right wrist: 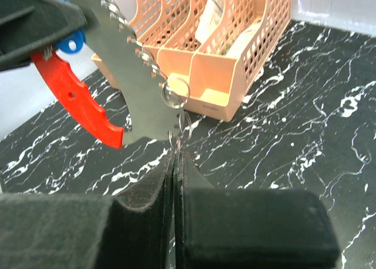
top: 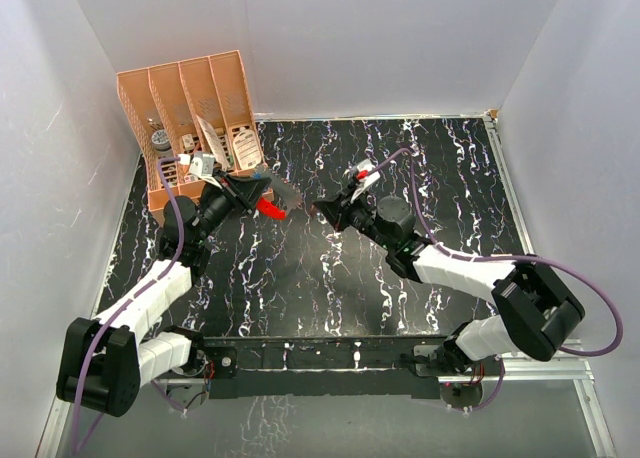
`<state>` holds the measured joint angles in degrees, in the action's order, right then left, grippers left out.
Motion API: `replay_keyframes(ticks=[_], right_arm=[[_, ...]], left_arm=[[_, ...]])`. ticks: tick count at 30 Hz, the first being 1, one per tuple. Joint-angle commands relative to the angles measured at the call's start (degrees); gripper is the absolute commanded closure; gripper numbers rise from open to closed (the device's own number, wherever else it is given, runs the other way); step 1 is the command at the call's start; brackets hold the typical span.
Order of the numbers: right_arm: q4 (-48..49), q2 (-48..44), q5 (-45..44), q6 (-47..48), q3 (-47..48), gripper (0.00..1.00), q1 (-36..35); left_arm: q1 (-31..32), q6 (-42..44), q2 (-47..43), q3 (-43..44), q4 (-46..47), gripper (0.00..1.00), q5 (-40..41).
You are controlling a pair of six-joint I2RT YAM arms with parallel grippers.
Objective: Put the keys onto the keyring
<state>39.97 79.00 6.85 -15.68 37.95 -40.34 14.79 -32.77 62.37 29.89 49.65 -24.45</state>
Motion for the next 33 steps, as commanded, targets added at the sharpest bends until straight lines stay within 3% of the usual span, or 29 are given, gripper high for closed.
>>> replay_keyframes(ticks=[1,21,33], right_arm=[[-0.09,-2.57,2.61,-1.21,-0.67,1.0,0.35],[6.82,3.29,12.02,-6.26,-0.03,1.0,0.35],[8.03,6.44,12.56,-7.12,2.24,1.0,0.43]], left_arm=[[-0.18,-0.1,-0.77,2.71,2.63,1.0,-0.33],[-0.2,-1.49,-0.22,3.04,3.72,1.0,-0.47],[-0.2,-1.77,-0.46,2.83,4.05,1.0,-0.5]])
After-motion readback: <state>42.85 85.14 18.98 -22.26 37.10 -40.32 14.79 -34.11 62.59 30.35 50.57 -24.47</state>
